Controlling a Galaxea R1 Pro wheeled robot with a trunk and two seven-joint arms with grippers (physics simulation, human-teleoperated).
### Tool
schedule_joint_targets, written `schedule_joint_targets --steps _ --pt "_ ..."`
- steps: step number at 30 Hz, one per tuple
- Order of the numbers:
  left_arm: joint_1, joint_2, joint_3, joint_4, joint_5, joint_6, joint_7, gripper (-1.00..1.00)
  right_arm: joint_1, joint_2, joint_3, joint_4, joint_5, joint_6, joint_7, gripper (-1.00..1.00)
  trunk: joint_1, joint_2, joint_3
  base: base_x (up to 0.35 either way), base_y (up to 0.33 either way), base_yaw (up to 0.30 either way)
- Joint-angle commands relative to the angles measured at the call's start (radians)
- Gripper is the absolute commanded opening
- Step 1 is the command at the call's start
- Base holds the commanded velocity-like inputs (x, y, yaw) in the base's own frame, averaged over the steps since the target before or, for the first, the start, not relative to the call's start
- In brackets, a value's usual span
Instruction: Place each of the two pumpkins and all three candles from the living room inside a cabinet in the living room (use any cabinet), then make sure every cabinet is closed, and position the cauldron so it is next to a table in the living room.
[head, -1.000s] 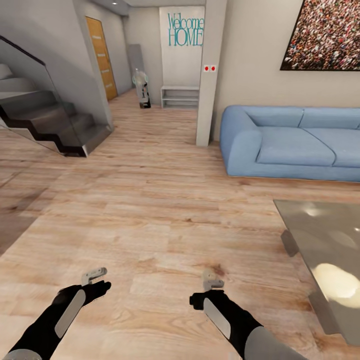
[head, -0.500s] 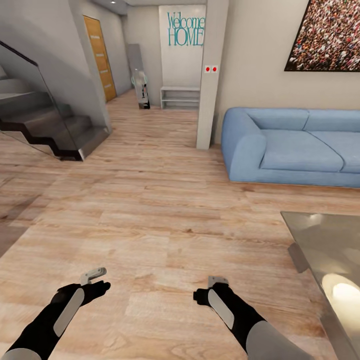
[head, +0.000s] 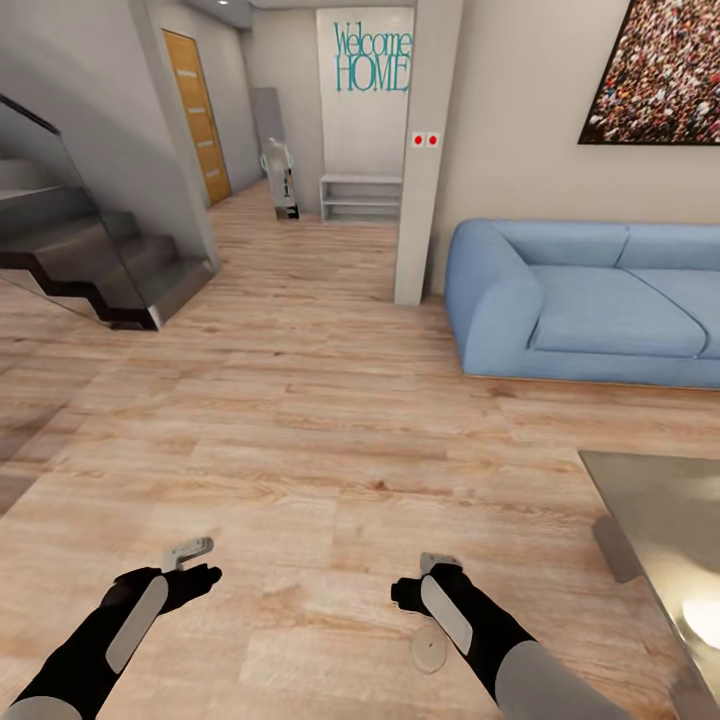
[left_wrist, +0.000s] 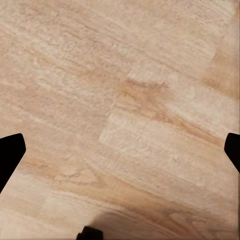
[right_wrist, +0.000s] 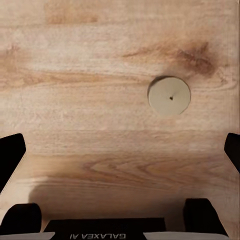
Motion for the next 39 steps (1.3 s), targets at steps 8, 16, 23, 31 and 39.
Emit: schedule_joint_targets --steps 8,16,23,31,39 --pt "0.0 0.001 -0.003 -0.002 0.012 0.014 0.007 1.0 -0.001 -0.001 0.003 -0.002 -0.011 0.013 -0.03 1.0 0.001 0.0 -0.001 0.251 0.018 0.0" --pt "-0.001 0.001 -0.003 -0.009 0.012 0.014 0.008 1.0 -0.001 -0.002 0.002 0.0 -0.011 0.015 -0.031 1.0 0.001 0.0 -0.001 0.135 0.01 0.0" --pt "0.001 0.0 -0.001 -0.049 0.01 0.015 0.01 1.0 -0.001 -0.003 0.002 0.0 -0.011 0.015 -0.031 1.0 0.001 0.0 -0.001 0.006 0.0 0.0" --pt "0.001 0.001 0.0 -0.057 0.013 0.016 0.01 1.0 -0.001 -0.005 -0.05 0.0 -0.01 0.027 -0.031 1.0 0.02 -0.035 -0.017 0.0 0.0 0.0" --pt "0.001 0.001 0.0 -0.058 0.014 0.016 0.01 1.0 -0.001 -0.017 -0.06 0.0 -0.011 0.032 -0.031 1.0 0.05 -0.091 -0.042 0.0 0.0 0.0"
